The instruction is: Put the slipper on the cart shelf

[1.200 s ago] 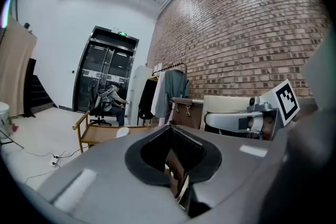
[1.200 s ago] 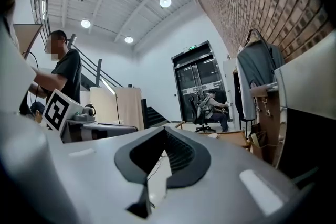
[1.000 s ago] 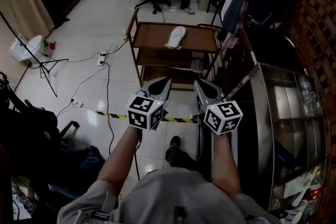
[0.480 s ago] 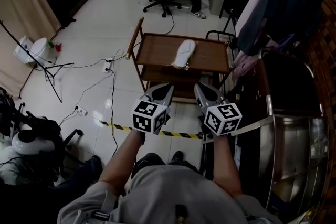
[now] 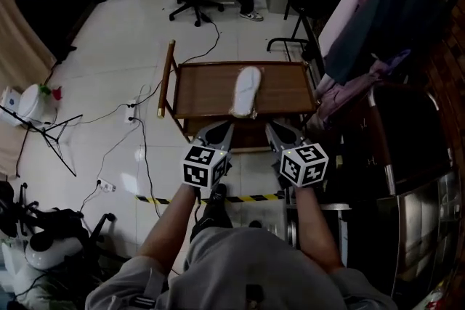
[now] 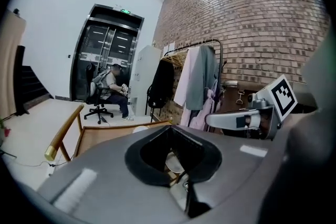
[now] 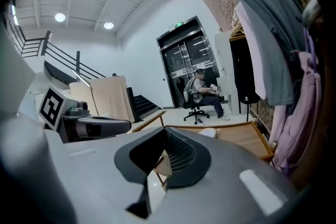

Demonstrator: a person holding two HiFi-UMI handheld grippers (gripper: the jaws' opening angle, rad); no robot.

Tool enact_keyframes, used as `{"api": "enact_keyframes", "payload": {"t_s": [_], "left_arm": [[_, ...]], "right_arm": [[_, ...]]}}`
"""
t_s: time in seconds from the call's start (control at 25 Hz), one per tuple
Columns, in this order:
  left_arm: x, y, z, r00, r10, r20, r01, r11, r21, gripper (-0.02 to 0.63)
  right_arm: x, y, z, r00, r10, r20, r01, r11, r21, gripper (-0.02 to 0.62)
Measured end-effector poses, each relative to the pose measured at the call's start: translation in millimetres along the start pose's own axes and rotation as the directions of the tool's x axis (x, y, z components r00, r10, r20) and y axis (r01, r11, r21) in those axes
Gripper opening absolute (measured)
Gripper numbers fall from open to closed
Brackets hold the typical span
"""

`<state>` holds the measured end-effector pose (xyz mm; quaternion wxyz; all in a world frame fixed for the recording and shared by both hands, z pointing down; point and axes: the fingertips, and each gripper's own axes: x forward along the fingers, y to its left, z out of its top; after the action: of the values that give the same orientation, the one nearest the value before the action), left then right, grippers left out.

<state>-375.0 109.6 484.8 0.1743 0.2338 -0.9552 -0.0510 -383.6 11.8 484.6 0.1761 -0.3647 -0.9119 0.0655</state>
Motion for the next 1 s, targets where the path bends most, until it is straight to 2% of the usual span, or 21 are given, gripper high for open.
{"api": "enact_keyframes", "payload": {"t_s": [0.16, 0.4, 0.56, 0.76, 0.88, 1.0], "left_arm": [[34.5, 32.4, 7.3, 0.998, -0.064, -0.008, 0.065, 0.998, 0.028, 0.008], [70.4, 59.4, -6.9, 0.982, -0.164, -0.099, 0.167, 0.986, 0.026, 0.008], [91.9, 72.4, -30.3, 0.972, -0.183, -0.149, 0.186, 0.983, 0.004, 0.008], [106.2, 89.2, -50.1, 0.970, -0.166, -0.180, 0.164, 0.986, -0.029, 0.008], [108.9, 96.1, -59.7, 0.967, -0.164, -0.194, 0.159, 0.987, -0.037, 0.008], [109.4, 103.2, -67.9, 0.964, -0.159, -0.212, 0.151, 0.987, -0.057, 0.008]], "right_arm": [[36.6, -18.9, -2.0, 0.996, -0.080, -0.041, 0.081, 0.996, 0.035, 0.000], [67.7, -32.2, -13.3, 0.981, -0.172, -0.092, 0.182, 0.977, 0.111, 0.015], [89.7, -50.1, -42.8, 0.969, -0.197, -0.149, 0.225, 0.955, 0.194, 0.080], [120.6, -74.9, -96.5, 0.945, -0.206, -0.253, 0.280, 0.909, 0.308, 0.176], [139.5, -88.6, -128.7, 0.926, -0.220, -0.308, 0.329, 0.870, 0.368, 0.273], [155.9, -101.5, -148.7, 0.908, -0.251, -0.336, 0.383, 0.824, 0.419, 0.321]]}}
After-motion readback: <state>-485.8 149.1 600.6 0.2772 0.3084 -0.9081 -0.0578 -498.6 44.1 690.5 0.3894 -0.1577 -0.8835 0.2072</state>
